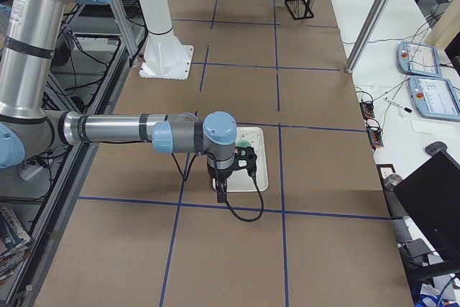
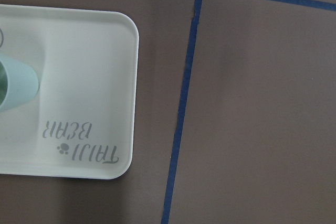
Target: Left arm grabs green cup and hands to right arm on tray
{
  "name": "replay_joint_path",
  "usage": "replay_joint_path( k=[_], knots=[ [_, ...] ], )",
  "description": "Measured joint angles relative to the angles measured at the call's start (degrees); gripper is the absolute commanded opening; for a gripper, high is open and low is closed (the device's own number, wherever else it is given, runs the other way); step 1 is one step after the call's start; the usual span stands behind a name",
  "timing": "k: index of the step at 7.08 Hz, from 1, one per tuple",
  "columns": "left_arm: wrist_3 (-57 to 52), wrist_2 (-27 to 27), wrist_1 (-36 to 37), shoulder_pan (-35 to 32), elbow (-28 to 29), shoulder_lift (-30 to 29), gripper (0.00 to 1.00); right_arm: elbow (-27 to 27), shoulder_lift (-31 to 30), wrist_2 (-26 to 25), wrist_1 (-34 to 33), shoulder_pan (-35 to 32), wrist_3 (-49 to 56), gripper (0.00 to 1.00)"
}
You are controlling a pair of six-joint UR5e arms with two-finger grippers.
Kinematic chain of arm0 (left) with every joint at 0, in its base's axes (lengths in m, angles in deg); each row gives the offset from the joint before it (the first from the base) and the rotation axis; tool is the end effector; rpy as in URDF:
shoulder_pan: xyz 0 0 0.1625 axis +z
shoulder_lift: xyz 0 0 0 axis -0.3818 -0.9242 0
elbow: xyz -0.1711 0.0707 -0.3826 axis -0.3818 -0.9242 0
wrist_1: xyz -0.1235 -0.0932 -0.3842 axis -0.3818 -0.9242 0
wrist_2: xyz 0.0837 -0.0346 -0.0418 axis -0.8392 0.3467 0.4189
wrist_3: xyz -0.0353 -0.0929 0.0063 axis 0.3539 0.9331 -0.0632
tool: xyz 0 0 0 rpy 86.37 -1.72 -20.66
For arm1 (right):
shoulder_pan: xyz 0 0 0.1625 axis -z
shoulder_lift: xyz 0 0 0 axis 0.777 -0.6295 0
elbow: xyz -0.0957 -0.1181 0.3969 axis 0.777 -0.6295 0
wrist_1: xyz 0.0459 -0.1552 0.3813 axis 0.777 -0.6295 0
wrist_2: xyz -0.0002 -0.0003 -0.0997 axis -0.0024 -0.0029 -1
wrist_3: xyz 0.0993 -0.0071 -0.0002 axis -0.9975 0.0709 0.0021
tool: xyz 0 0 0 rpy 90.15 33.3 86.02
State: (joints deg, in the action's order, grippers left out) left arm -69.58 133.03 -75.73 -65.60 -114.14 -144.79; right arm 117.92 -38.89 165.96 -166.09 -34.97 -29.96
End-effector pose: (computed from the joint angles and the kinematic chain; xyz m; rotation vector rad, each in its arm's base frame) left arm -0.0460 -0.4236 0.6474 0.0204 0.8211 0.1288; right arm 0.0422 -0.3679 0.6197 0.0400 -0.7165 -0.1374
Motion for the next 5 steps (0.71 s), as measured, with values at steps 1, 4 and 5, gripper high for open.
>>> replay_joint_path(
  k=[1,4,5],
  knots=[
    [-0.02,0.0,-0.01,0.01,-0.06,0.0,1.0,0.0,0.04,0.39,0.0,0.0,0.0,1.0],
    [-0.03,0.0,-0.01,0.06,-0.13,-0.07,1.0,0.07,0.08,1.53,0.02,0.0,0.0,1.0],
    [-0.03,0.0,-0.01,0.07,-0.12,-0.07,1.0,0.11,0.08,1.58,0.06,0.0,0.0,1.0]
  ],
)
